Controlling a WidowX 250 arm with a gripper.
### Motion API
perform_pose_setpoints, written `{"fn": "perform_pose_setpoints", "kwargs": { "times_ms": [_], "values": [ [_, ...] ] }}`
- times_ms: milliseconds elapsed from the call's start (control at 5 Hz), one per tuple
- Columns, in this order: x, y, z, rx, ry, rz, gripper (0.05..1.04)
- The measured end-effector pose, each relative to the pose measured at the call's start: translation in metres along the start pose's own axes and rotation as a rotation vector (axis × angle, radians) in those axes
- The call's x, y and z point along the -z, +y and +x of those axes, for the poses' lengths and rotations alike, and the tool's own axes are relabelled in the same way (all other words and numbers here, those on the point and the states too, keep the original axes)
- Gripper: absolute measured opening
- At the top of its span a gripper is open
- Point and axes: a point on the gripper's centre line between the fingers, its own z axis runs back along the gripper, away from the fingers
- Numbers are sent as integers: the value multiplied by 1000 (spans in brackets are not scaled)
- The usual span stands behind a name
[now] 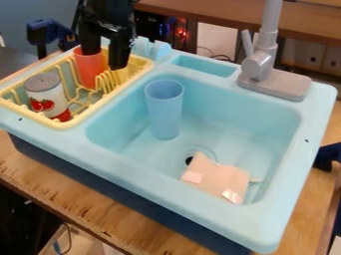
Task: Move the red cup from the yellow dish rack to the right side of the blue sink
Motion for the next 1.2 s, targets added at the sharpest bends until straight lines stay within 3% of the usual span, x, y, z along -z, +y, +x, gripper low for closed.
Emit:
{"fn": "perform_pose_setpoints", "kwargs": {
  "times_ms": [200,600,800,1000,1200],
  "values": [
    [1,-1,0,-3,-1,-6,959],
    [1,-3,-1,-17,10,-17,392],
    [1,-3,-3,-23,17,-20,180],
    [-2,0,-5,-44,33,-3,85],
    [-4,4,-11,-70,72,27,75]
  ]
}}
